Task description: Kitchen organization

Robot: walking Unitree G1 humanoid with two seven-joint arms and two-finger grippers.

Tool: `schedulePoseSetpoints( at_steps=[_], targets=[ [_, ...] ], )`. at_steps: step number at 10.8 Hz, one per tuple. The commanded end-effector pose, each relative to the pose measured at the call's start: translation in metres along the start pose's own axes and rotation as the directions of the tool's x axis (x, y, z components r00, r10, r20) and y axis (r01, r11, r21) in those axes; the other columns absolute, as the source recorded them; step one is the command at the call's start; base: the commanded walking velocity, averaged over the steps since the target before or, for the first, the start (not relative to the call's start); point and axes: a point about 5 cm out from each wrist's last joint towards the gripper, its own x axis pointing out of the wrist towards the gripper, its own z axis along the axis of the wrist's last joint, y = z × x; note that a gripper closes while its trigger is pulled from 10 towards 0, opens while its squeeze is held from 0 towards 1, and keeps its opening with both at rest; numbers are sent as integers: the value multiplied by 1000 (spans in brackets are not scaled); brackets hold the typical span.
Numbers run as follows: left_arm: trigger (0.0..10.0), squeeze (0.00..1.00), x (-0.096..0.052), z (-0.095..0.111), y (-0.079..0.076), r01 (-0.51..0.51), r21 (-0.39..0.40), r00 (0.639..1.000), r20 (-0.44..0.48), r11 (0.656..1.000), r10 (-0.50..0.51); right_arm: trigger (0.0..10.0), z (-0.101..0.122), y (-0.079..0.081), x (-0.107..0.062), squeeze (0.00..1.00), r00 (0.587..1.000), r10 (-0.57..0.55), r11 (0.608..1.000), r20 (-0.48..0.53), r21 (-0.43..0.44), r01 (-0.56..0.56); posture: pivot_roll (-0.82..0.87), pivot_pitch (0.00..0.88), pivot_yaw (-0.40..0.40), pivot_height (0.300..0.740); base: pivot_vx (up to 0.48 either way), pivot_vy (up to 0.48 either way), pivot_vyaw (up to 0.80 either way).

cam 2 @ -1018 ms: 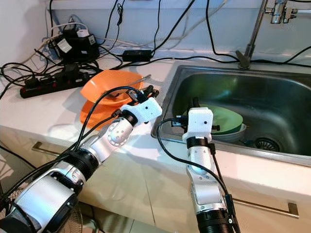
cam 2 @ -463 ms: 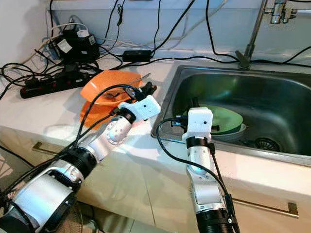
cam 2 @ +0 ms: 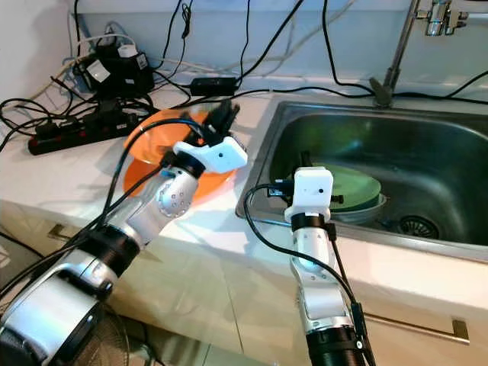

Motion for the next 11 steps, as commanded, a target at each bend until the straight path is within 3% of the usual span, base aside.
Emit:
schedulePoseSetpoints(
  at_steps=[1,2,3,5,7,8,9,10,11],
  targets=[
    [10000,0,4,21,21,-93,-180,988,108,979,113,10000,0,3,1,0,1000,5,1000,0,2,-5,27,0,123,740,0,0,0],
    [10000,0,5,32,24,-81,-297,980,150,951,131,10000,-1,3,1,0,1000,5,1000,0,0,-5,27,0,123,740,0,0,0],
    [10000,0,6,53,26,-30,-434,960,240,901,147,10000,-1,4,1,0,1000,5,1000,-2,-5,-5,31,0,122,740,0,0,0],
    [10000,0,8,75,34,22,-567,938,297,823,179,10000,-2,2,1,0,1000,2,999,-1,-36,-2,26,0,122,740,0,0,0],
    [10000,0,10,84,39,121,-760,933,306,639,188,10000,-4,-2,2,0,999,-33,997,-6,-71,33,25,0,122,740,0,0,0],
    [10000,0,10,76,36,113,-900,960,209,422,187,10000,-4,-3,3,0,999,-37,995,-5,-88,36,25,0,122,740,0,0,0],
    [10000,0,10,67,37,76,-949,968,144,305,206,10000,-3,-3,3,0,999,-39,994,0,-104,39,25,0,122,740,0,0,0],
    [10000,0,8,52,37,24,-973,975,74,231,210,10000,-5,-4,3,0,999,-50,991,-3,-123,49,20,0,119,740,0,0,0],
    [10000,0,4,40,35,-15,-984,979,22,179,203,10000,-7,-7,2,925,998,-67,988,-16,-138,65,19,0,120,740,0,0,0]
  ],
)
